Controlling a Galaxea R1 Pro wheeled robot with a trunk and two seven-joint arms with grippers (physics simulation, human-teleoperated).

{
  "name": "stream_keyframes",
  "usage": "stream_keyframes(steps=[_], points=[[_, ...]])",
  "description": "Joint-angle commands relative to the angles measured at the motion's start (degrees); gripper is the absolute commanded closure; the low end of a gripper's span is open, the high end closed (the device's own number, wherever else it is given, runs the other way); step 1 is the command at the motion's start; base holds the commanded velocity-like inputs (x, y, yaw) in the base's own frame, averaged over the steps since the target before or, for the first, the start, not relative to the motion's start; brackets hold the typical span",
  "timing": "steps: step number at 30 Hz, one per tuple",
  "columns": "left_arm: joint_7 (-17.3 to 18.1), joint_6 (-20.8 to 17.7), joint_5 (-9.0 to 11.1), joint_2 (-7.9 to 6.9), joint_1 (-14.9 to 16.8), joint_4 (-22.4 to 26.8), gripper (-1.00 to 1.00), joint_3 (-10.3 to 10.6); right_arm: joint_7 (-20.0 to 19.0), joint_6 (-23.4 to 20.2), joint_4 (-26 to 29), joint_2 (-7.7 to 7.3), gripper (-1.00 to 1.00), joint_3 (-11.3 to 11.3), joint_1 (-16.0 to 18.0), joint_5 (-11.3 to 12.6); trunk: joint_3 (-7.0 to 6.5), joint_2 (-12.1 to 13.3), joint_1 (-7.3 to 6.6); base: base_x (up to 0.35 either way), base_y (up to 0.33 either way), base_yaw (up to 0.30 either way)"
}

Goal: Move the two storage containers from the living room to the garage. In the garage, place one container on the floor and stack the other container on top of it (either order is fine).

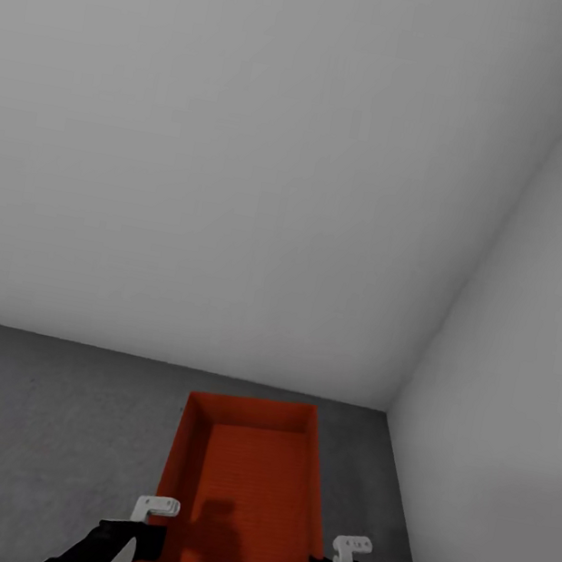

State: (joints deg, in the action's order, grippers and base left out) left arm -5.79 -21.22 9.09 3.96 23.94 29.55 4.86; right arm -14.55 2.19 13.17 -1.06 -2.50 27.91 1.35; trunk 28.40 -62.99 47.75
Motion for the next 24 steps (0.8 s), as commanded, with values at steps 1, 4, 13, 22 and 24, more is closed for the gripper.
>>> stream_keyframes(steps=[1, 4, 13, 22, 24], points=[[-2.2, 3.6, -1.4, -0.01, 0.1, 0.9, 1.0, -0.5, -0.9, 0.3, -0.2, 1.23, 1.0, -2.2, -0.1, 0.2, 0.13, 0.0, 0.0, 0.0, 0.0, 0.0], [-2.2, 3.6, -1.4, 0.05, 0.1, 0.9, 1.0, -0.5, -0.8, 0.3, -0.2, 1.23, 1.0, -2.2, -0.1, 0.2, 0.36, 0.0, 0.0, 0.0, 0.0, 0.0], [-2.2, 3.6, -1.5, 0.12, 0.1, 0.9, 1.0, -0.5, -0.8, 0.3, -0.2, 1.23, 1.0, -2.2, -0.1, 0.2, 1.18, 0.0, 0.0, 0.0, 0.0, 0.0], [-2.2, 3.6, -1.5, 0.14, 0.1, 0.9, 1.0, -0.5, -0.7, 0.3, -0.2, 1.23, 1.0, -2.2, -0.1, 0.2, 1.59, 0.0, 0.0, 0.0, 0.0, 0.0], [-2.2, 3.6, -1.5, 0.14, 0.1, 0.9, 1.0, -0.5, -0.7, 0.3, -0.2, 1.23, 1.0, -2.2, -0.1, 0.2, 1.95, -0.8, 0.44, 0.0, 0.0, 0.0]])
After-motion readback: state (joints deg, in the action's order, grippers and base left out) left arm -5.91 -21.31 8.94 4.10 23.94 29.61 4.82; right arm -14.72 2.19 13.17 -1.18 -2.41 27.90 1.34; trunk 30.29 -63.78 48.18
